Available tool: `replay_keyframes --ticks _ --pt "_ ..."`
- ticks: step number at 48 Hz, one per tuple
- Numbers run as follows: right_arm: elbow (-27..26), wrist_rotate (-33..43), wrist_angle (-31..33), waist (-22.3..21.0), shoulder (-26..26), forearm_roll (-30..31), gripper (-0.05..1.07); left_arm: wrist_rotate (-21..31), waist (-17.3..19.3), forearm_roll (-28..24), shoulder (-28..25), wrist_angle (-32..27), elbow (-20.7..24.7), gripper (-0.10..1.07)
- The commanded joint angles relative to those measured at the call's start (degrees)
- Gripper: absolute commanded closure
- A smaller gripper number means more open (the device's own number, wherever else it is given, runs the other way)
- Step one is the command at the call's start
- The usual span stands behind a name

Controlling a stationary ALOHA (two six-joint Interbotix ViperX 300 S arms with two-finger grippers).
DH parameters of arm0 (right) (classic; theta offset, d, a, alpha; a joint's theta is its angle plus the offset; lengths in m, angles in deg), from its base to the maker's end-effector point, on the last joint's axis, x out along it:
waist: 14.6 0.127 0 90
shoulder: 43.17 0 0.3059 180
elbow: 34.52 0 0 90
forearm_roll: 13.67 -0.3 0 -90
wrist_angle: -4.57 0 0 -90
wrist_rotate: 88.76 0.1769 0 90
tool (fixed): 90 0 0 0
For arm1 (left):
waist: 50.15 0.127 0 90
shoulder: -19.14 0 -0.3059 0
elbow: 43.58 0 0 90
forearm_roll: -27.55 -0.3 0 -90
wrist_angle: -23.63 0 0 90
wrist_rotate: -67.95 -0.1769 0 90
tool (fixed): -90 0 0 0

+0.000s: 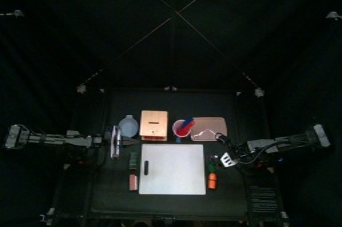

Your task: Grab carrot

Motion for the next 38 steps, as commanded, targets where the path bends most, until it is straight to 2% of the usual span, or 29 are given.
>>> replay_keyframes --ticks 1,14,20,26,32,38 --pt "-1.93 7.47 1.32 4.66 -1.23 3.78 1.00 -0.09 0.35 -0.09 -0.26 0.53 2.11 0.96" --pt "-3.52 33.84 3.96 17.23 -8.53 17.75 1.00 -0.09 2.72 0.00 -0.26 0.88 1.93 0.96" --pt "-4.13 43.33 3.96 20.83 -12.04 20.92 1.00 -0.09 3.43 0.00 -0.26 1.85 1.49 0.96" --pt "-4.22 49.66 3.43 22.32 -14.68 22.68 0.99 -0.09 3.96 0.00 -0.26 2.64 1.05 0.96" --pt "-3.60 52.91 1.05 22.94 -17.05 22.50 0.89 -0.09 4.04 -0.09 -0.26 2.99 0.70 0.96" --pt "-3.08 53.79 -0.53 22.41 -19.34 21.97 0.67 -0.09 4.04 -0.18 -0.26 2.99 0.62 0.96"
